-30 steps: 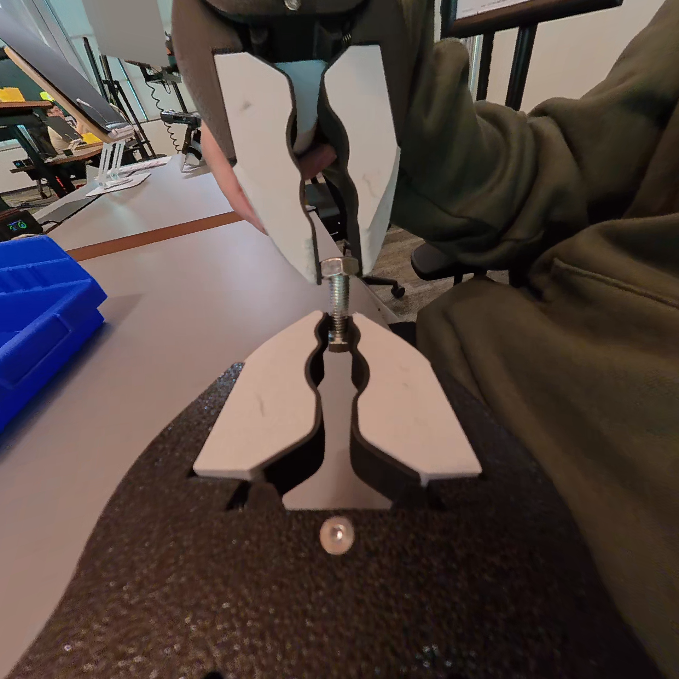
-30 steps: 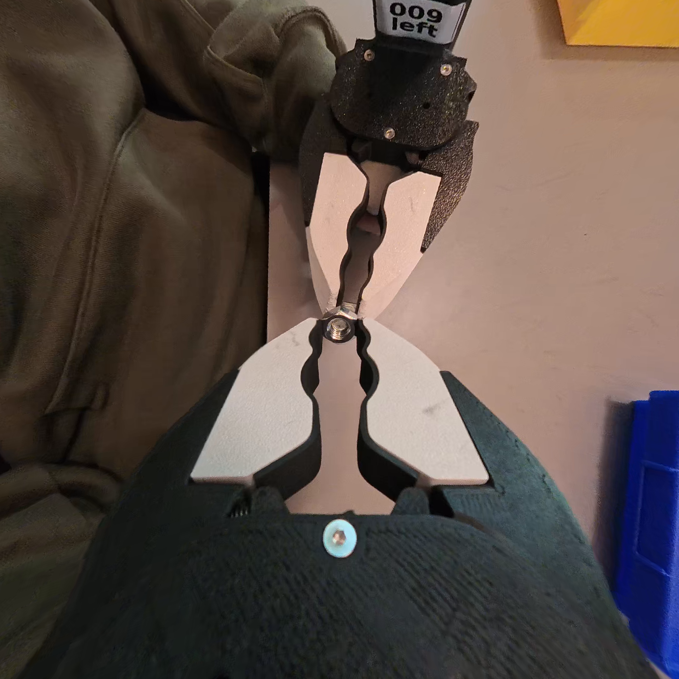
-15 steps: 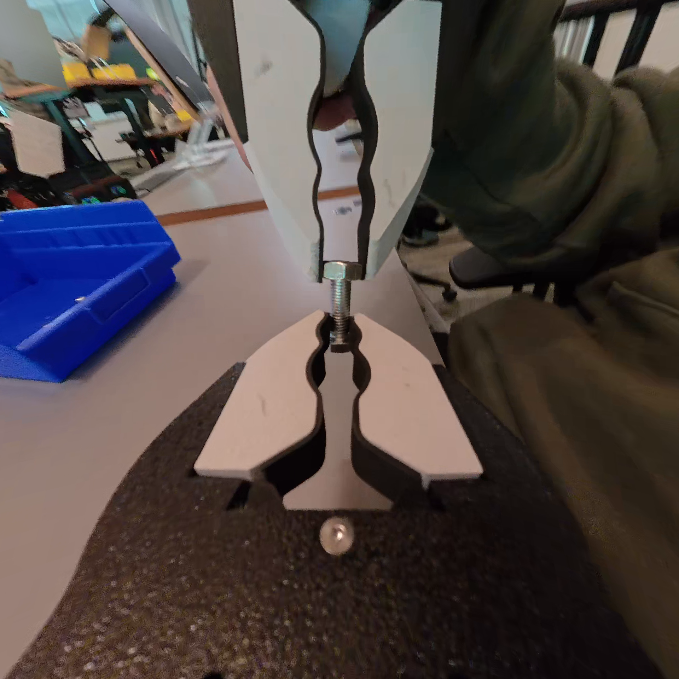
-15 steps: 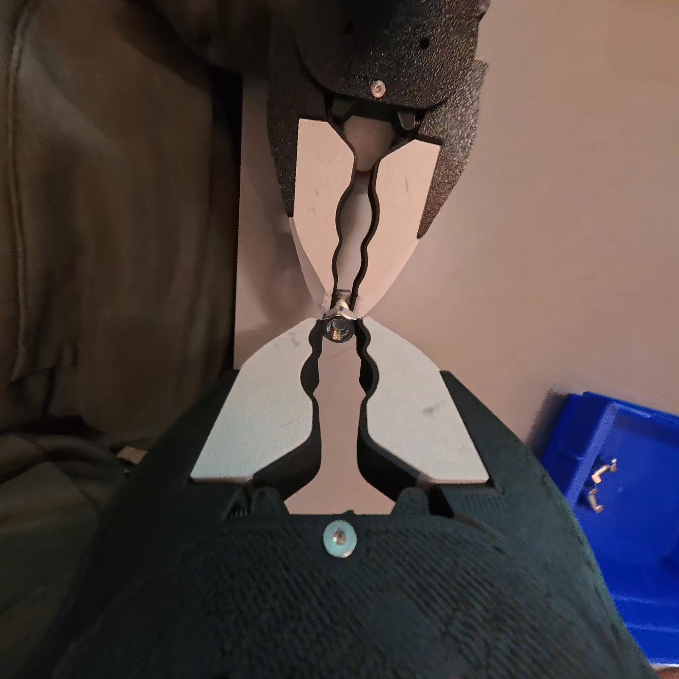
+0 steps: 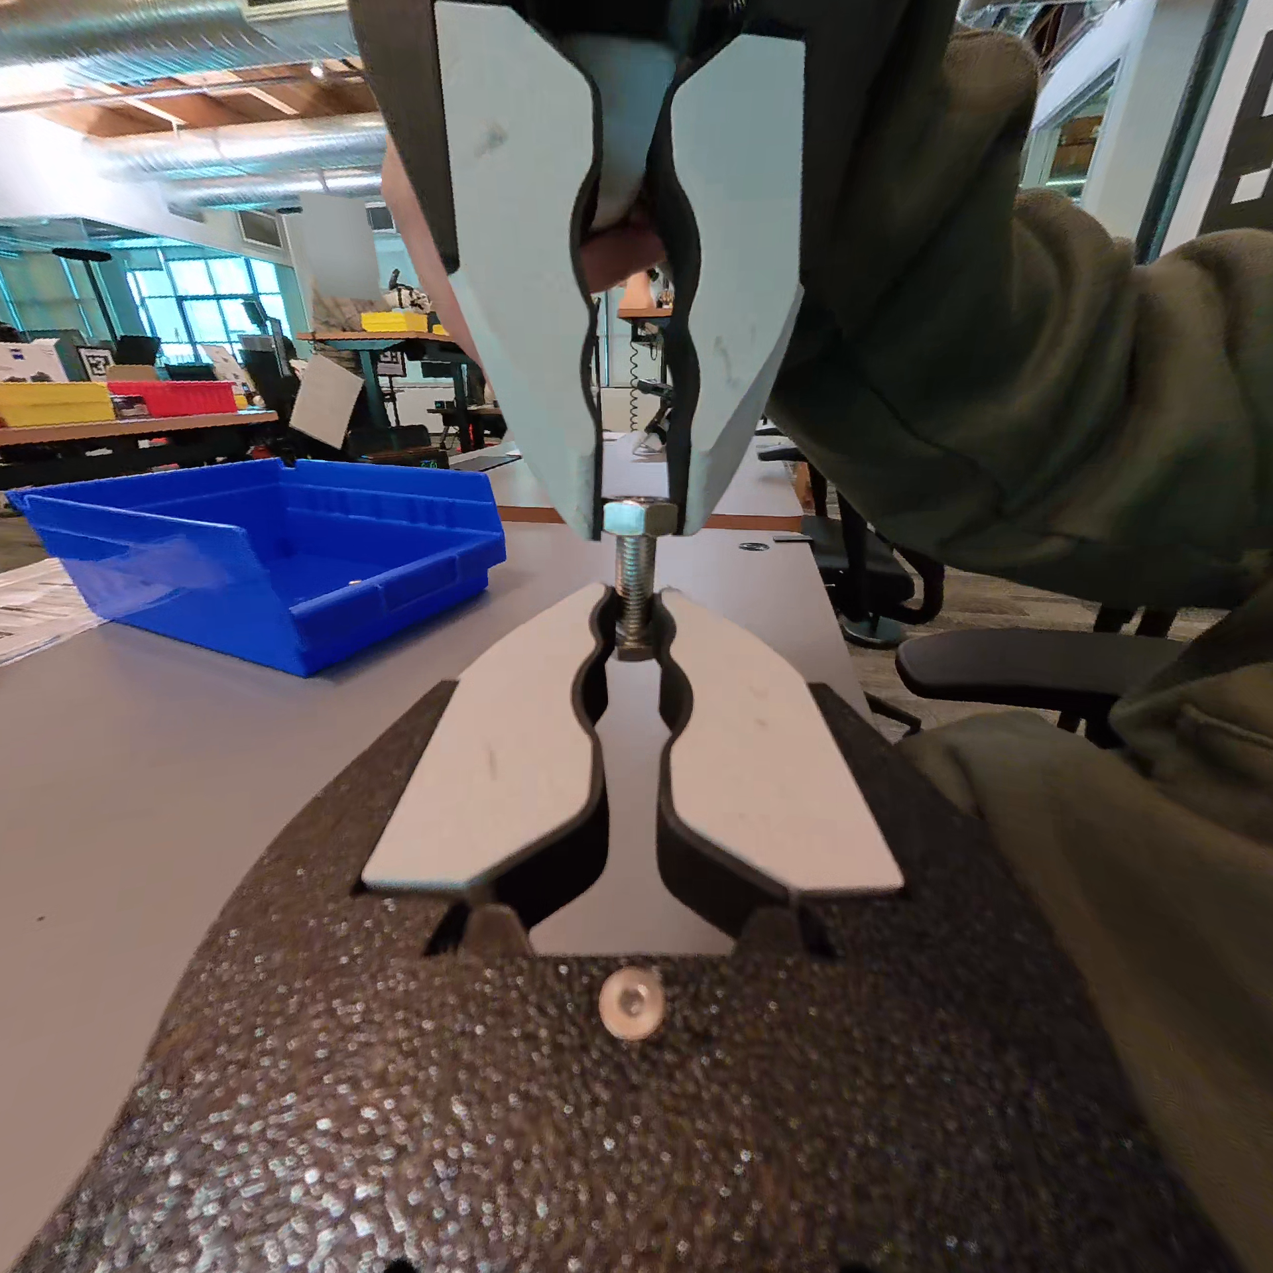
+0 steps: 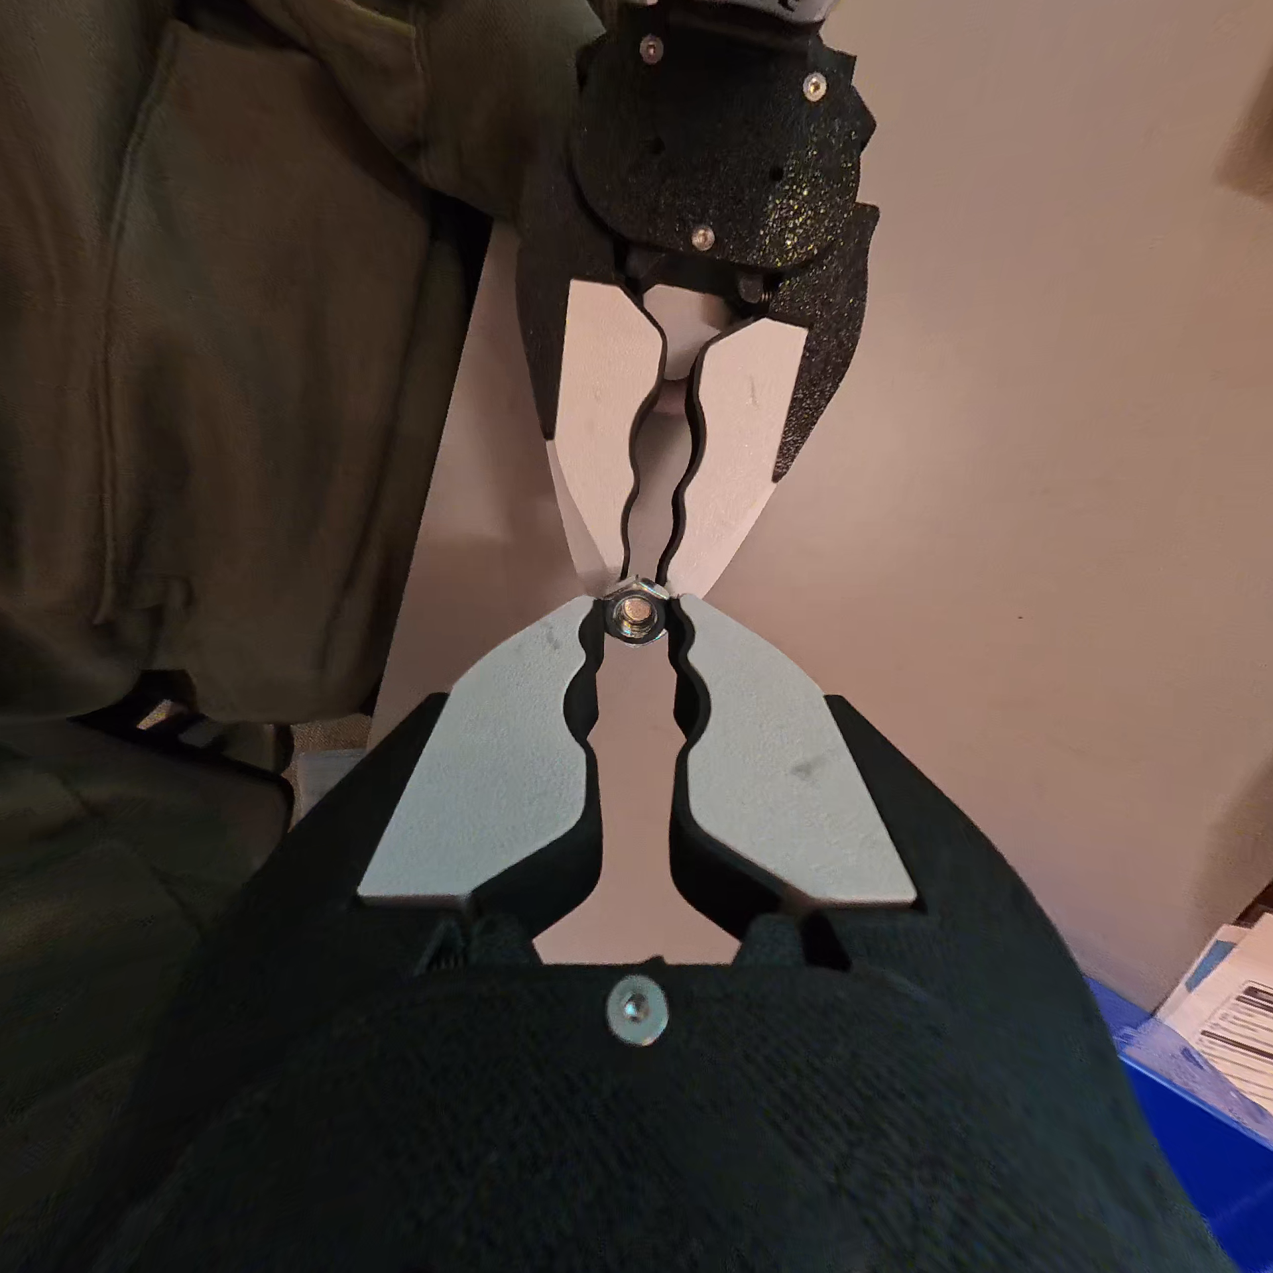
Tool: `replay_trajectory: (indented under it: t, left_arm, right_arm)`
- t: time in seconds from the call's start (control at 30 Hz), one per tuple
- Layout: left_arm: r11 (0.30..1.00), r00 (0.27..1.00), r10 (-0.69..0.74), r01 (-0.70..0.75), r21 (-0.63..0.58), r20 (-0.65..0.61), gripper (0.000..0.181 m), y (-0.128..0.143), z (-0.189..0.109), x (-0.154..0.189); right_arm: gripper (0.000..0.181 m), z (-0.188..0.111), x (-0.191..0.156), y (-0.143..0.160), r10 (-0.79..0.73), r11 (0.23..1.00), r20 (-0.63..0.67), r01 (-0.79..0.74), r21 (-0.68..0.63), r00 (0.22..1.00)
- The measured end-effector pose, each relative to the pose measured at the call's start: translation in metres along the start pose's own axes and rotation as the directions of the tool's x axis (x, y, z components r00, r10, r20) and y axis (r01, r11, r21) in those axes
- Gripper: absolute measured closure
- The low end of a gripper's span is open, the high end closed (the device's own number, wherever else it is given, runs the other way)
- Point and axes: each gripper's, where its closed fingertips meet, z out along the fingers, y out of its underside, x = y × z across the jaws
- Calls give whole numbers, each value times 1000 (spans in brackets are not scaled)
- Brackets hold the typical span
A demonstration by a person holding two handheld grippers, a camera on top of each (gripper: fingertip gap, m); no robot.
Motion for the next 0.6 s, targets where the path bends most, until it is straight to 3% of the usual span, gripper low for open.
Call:
replay_trajectory:
  t: [0.2,0.43,0.6]
  left_arm:
    - [997,1000,17,-15,-72,19,172,7,1,-3]
    - [976,996,61,-47,-212,58,172,20,5,-6]
    - [976,995,77,-62,-208,69,172,21,4,-8]
  right_arm:
    - [164,4,2,5,-11,998,-5,10,-59,1000]
    - [164,11,0,18,-23,972,4,24,-234,1000]
    - [164,13,1,20,-1,961,27,8,-277,1000]
